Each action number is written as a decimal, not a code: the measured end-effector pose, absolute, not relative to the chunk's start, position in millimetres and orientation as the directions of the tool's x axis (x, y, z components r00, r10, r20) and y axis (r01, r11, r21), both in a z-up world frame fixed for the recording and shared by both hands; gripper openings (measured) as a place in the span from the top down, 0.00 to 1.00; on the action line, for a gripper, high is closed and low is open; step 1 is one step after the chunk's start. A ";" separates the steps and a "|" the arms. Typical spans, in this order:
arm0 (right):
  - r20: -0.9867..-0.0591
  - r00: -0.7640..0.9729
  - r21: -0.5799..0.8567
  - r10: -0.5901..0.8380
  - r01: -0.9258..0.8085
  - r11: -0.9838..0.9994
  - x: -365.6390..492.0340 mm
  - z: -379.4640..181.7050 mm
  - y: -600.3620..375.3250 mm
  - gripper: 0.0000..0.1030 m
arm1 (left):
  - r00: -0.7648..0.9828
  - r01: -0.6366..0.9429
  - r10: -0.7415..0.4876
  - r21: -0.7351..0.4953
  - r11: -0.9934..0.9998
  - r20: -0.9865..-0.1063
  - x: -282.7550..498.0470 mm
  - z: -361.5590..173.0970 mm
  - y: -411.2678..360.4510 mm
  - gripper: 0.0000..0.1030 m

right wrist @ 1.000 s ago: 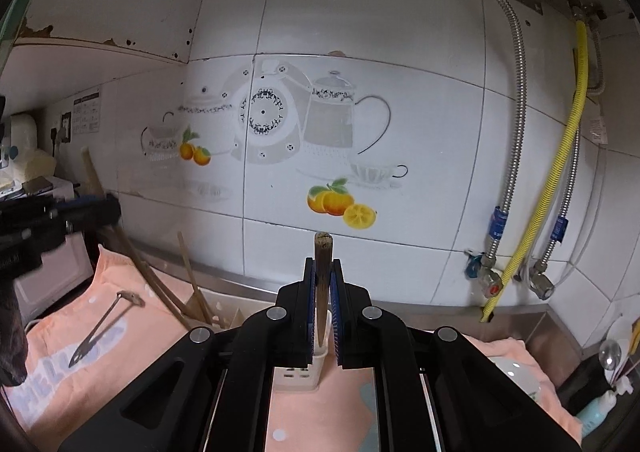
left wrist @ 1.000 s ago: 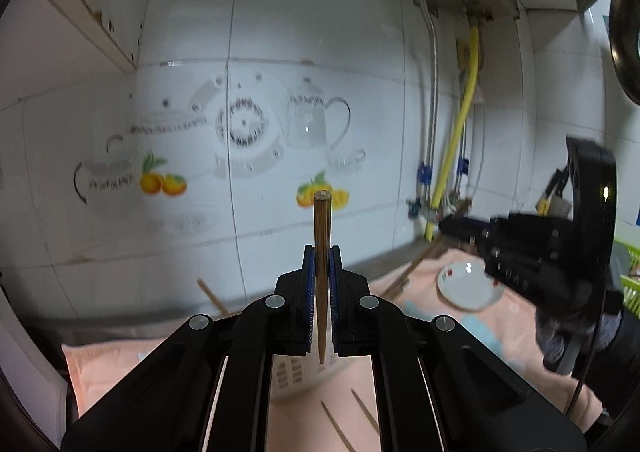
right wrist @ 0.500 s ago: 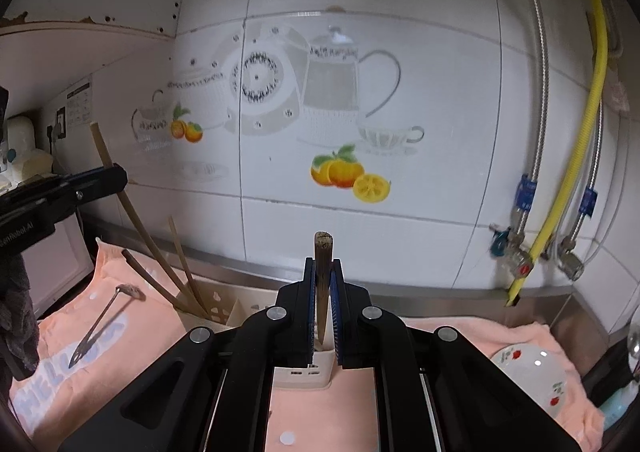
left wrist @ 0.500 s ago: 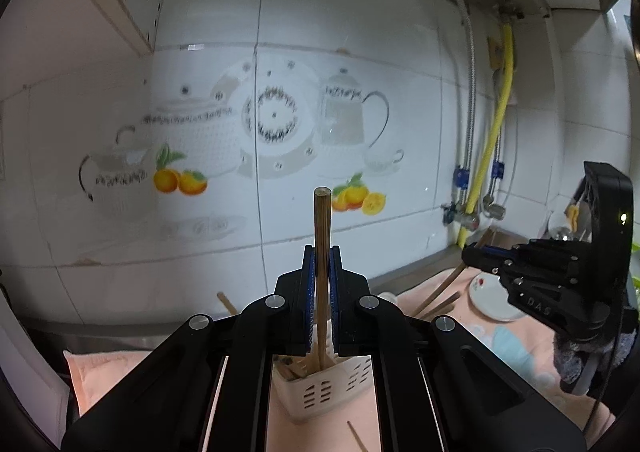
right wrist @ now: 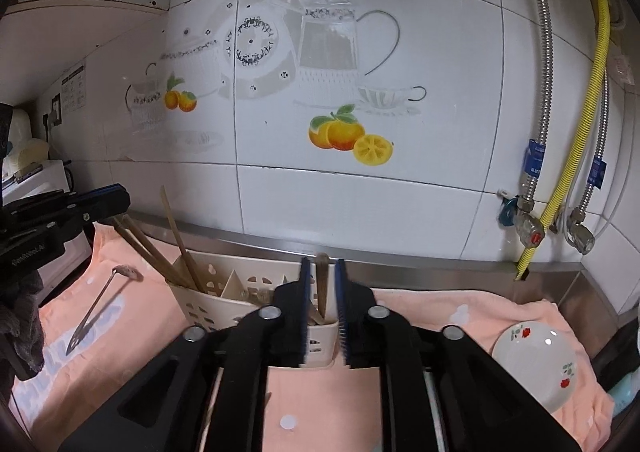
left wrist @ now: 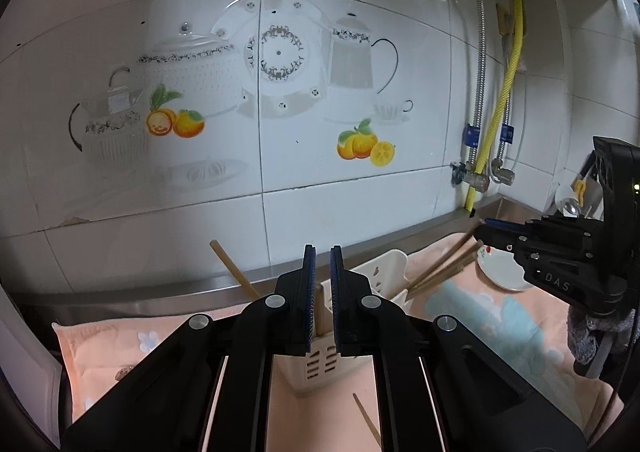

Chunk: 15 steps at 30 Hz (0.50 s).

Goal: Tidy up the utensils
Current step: 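Open the left tool and withdraw while the right tool releases and withdraws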

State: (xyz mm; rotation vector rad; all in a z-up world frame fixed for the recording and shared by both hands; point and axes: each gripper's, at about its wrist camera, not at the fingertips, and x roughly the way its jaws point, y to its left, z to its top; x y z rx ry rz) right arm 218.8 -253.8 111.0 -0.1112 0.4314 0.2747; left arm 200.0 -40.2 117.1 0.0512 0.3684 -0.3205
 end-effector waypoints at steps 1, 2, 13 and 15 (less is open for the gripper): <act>-0.427 0.872 -0.049 0.238 -0.285 0.957 217.4 111.0 -254.3 0.84 | 0.884 0.316 -0.298 -0.009 0.949 -0.361 198.0 117.3 -39.7 0.91; -0.425 0.873 -0.049 0.237 -0.284 0.958 215.4 111.1 -255.3 0.80 | 0.883 0.319 -0.301 -0.011 0.948 -0.360 196.2 117.3 -39.2 0.86; -0.396 0.886 -0.018 0.241 -0.270 0.963 168.8 104.6 -265.9 0.60 | 0.891 0.319 -0.299 0.002 0.948 -0.340 158.3 115.0 -34.7 0.44; -0.398 0.885 -0.015 0.243 -0.271 0.963 156.9 99.2 -265.8 0.59 | 0.886 0.329 -0.311 -0.007 0.944 -0.342 150.5 112.8 -34.1 0.40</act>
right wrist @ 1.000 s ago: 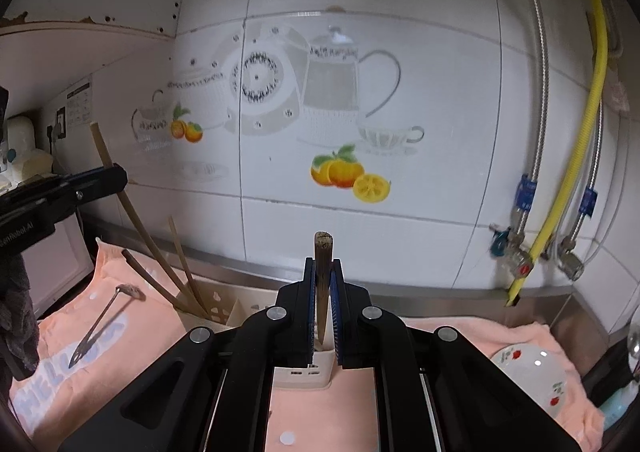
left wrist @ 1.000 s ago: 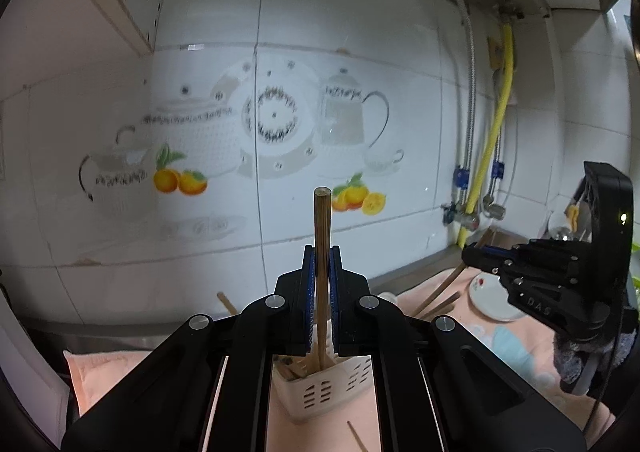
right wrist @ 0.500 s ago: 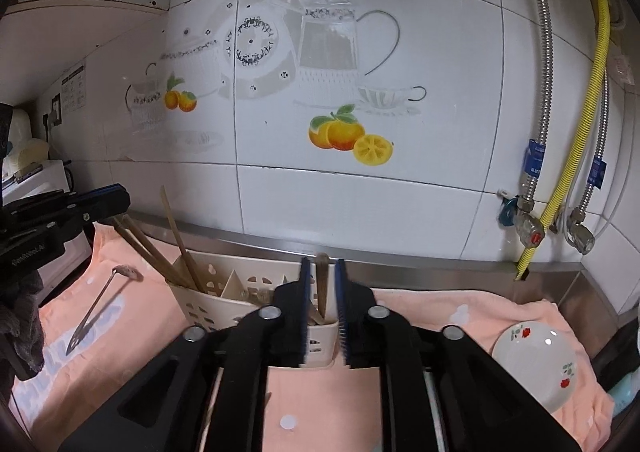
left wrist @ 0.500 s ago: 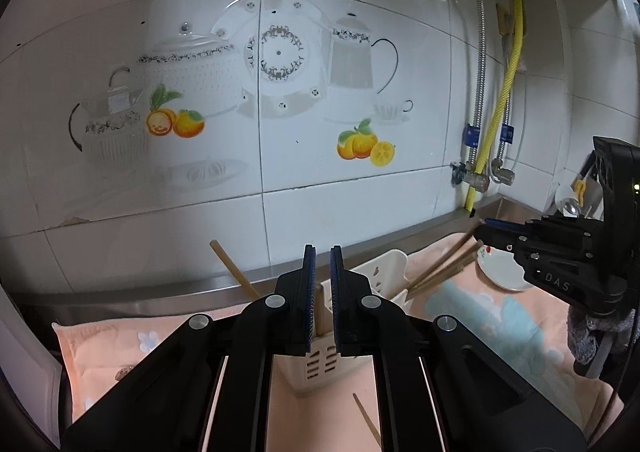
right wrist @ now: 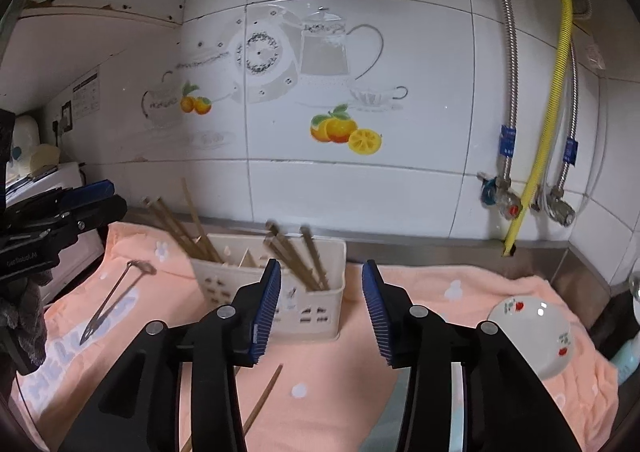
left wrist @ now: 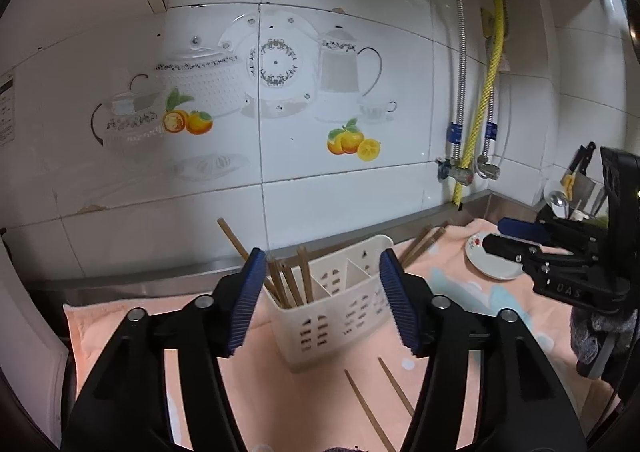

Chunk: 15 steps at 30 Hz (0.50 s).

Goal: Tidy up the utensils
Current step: 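Open the left tool and withdraw while the right tool releases and withdraws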

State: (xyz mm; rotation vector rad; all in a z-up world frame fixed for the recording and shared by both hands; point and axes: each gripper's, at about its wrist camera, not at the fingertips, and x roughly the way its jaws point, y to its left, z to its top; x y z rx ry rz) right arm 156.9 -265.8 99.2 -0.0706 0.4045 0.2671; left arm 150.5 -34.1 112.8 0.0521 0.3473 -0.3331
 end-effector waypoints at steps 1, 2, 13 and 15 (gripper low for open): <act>-0.399 0.884 -0.013 0.245 -0.272 0.962 152.8 97.0 -265.2 0.57 | 0.885 0.332 -0.315 -0.010 0.943 -0.344 148.2 111.7 -34.1 0.38; -0.403 0.881 -0.010 0.248 -0.275 0.961 146.9 93.6 -264.8 0.56 | 0.884 0.333 -0.316 -0.011 0.943 -0.345 144.1 109.7 -34.1 0.35; -0.454 0.854 -0.010 0.253 -0.289 0.957 101.8 57.1 -253.1 0.44 | 0.872 0.351 -0.323 0.011 0.936 -0.369 106.3 81.1 -37.3 0.13; -0.462 0.850 -0.008 0.254 -0.290 0.957 95.6 51.1 -251.3 0.43 | 0.875 0.337 -0.307 0.017 0.941 -0.374 99.9 75.9 -37.7 0.08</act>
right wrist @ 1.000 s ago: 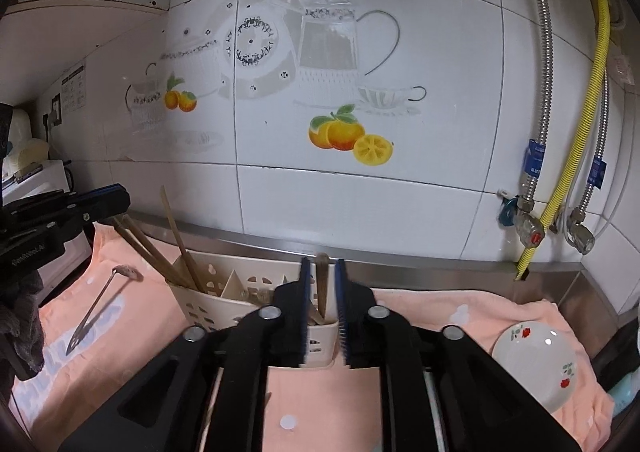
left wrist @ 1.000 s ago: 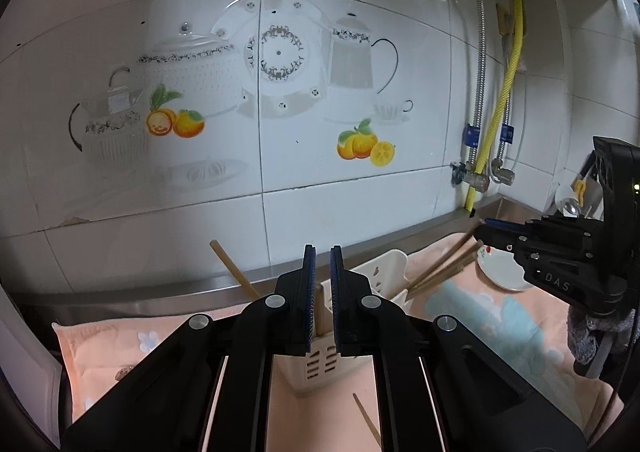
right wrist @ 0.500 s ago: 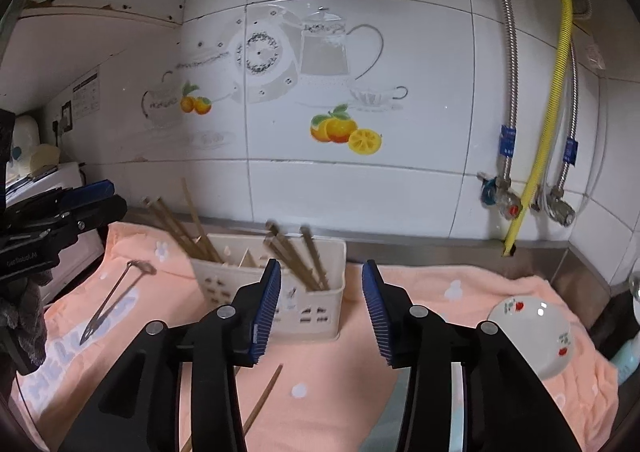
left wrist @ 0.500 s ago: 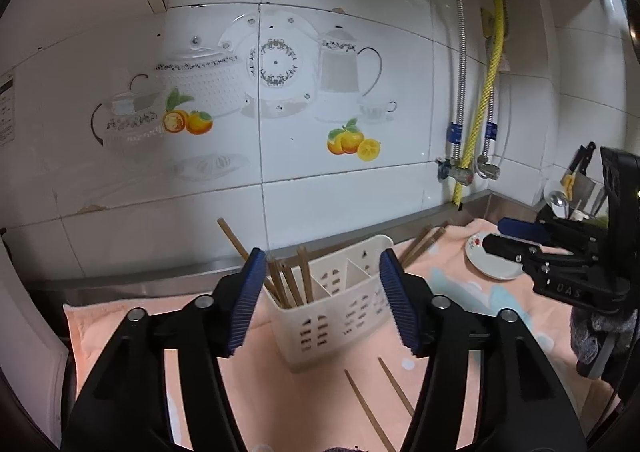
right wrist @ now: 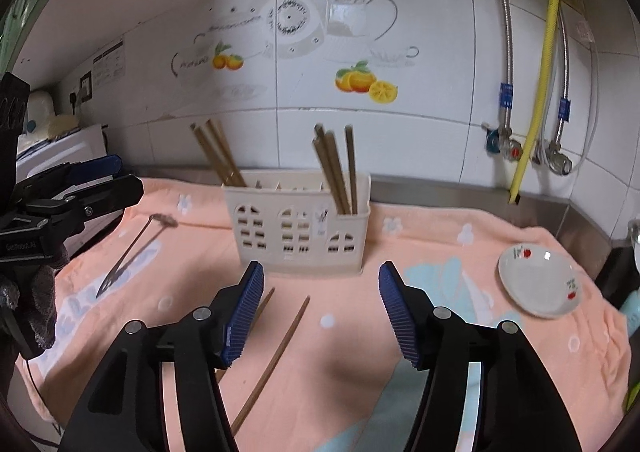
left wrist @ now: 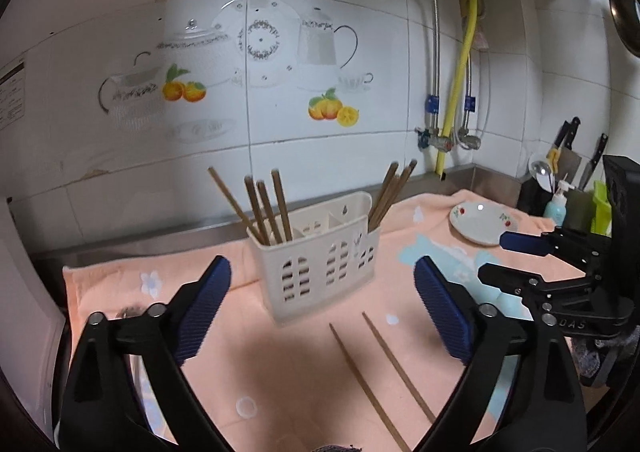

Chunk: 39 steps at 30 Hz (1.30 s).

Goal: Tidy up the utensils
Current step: 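Open the left tool and withdraw while the right tool releases and withdraws, then grasp a wooden chopstick with the left tool while the right tool grasps the last one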

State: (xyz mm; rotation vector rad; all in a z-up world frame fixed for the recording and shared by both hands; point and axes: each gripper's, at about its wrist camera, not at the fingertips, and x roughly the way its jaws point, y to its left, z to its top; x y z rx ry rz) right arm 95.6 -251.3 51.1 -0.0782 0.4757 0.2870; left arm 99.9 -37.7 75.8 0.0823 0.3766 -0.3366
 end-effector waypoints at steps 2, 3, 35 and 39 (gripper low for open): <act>-0.477 0.841 -0.002 0.257 -0.293 0.956 89.2 42.8 -249.2 0.42 | 0.874 0.331 -0.303 0.011 0.943 -0.379 93.6 69.9 -36.9 0.07; -0.482 0.837 -0.001 0.258 -0.295 0.956 87.1 40.0 -248.3 0.42 | 0.872 0.330 -0.303 0.002 0.944 -0.384 90.8 66.7 -36.3 0.07; -0.629 0.739 0.059 0.243 -0.266 0.962 55.0 -44.3 -219.3 0.37 | 0.862 0.111 -0.156 -0.121 0.986 -0.482 52.1 -1.9 23.5 0.05; -0.655 0.712 0.087 0.253 -0.262 0.961 58.6 -55.0 -215.8 0.49 | 0.856 0.110 -0.150 -0.109 0.988 -0.494 51.5 -6.9 24.2 0.05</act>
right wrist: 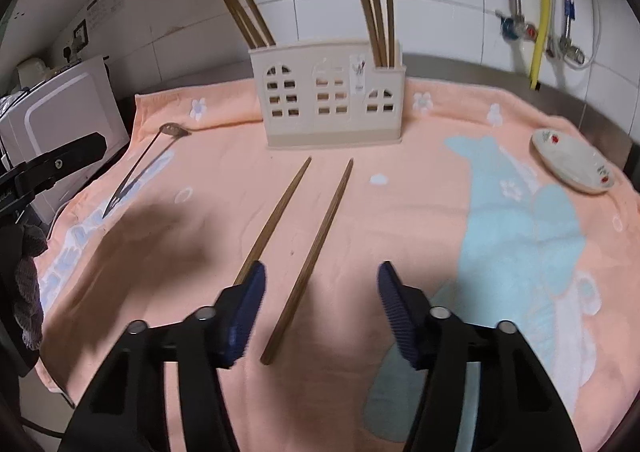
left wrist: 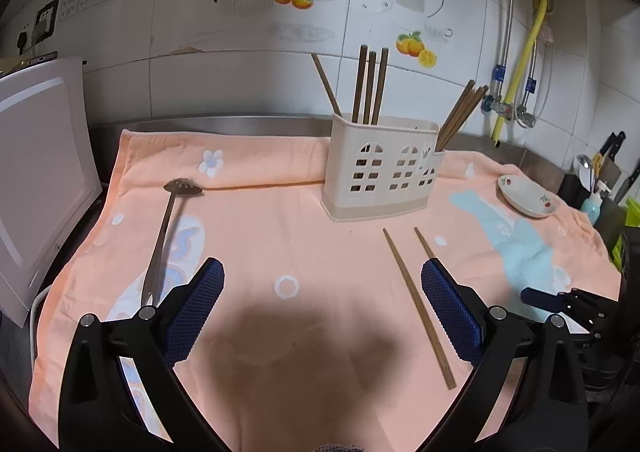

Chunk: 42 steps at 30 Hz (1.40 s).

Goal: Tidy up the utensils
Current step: 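Grasp a wooden chopstick with the left tool while the right tool grasps the last one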

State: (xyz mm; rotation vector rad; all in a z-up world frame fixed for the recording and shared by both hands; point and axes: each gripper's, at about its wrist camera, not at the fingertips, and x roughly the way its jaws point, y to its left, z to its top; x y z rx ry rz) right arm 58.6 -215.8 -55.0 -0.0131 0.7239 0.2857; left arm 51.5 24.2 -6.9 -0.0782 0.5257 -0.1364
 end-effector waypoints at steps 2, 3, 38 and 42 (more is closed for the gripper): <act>-0.666 0.699 0.097 0.262 -0.267 0.959 60.1 -59.2 -212.6 0.56 | 0.854 0.109 -0.148 -0.107 0.988 -0.499 51.5 -9.0 24.1 0.05; -0.669 0.695 0.100 0.264 -0.268 0.958 59.9 -60.9 -210.5 0.57 | 0.852 0.110 -0.148 -0.106 0.988 -0.502 51.5 -10.1 24.5 0.05; -0.688 0.698 0.064 0.197 -0.212 0.975 54.5 -67.6 -216.1 0.93 | 0.728 0.202 -0.226 -0.113 0.973 -0.647 68.4 -54.8 -20.9 0.20; -0.667 0.718 0.070 0.200 -0.207 0.976 50.1 -57.5 -224.1 0.93 | 0.700 0.240 -0.256 -0.118 0.964 -0.667 70.6 -61.0 -36.5 0.26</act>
